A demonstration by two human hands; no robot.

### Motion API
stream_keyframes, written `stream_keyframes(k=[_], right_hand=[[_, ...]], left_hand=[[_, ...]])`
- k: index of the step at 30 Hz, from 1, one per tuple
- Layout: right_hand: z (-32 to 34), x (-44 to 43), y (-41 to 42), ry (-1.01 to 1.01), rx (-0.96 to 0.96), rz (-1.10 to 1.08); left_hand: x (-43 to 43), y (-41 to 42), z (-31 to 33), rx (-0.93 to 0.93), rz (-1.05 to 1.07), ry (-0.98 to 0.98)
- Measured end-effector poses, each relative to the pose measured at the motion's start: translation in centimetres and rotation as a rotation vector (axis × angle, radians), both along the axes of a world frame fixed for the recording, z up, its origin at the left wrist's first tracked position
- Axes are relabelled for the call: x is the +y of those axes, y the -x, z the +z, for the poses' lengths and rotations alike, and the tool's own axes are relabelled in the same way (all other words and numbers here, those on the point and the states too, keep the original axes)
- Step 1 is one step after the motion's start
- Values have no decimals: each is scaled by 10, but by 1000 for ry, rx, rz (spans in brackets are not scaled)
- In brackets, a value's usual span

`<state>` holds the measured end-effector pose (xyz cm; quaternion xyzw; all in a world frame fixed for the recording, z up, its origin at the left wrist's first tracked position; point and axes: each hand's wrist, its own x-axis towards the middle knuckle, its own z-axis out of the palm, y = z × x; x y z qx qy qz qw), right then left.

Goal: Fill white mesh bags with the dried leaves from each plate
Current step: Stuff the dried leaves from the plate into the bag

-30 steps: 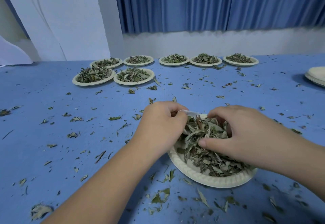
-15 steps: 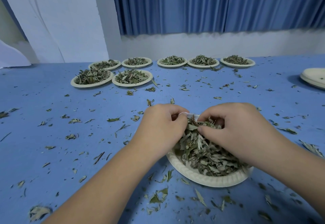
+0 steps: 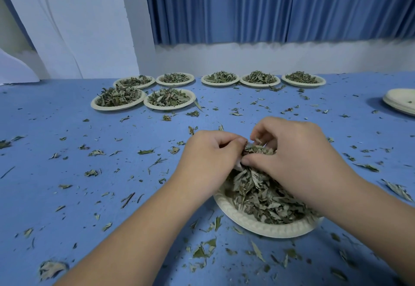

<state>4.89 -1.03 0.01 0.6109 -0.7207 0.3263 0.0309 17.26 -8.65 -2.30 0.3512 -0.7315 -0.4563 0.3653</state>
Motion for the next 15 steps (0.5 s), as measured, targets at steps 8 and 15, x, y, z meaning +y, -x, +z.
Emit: stream_keyframes(k=[8,15], right_hand=[[1,7,7,-37,-164,158],[0,1,13,-6,-242,187]], left_hand=[[-2,-1,-2,6,-1,-42],[-5,0,-4,86,-2,-73]])
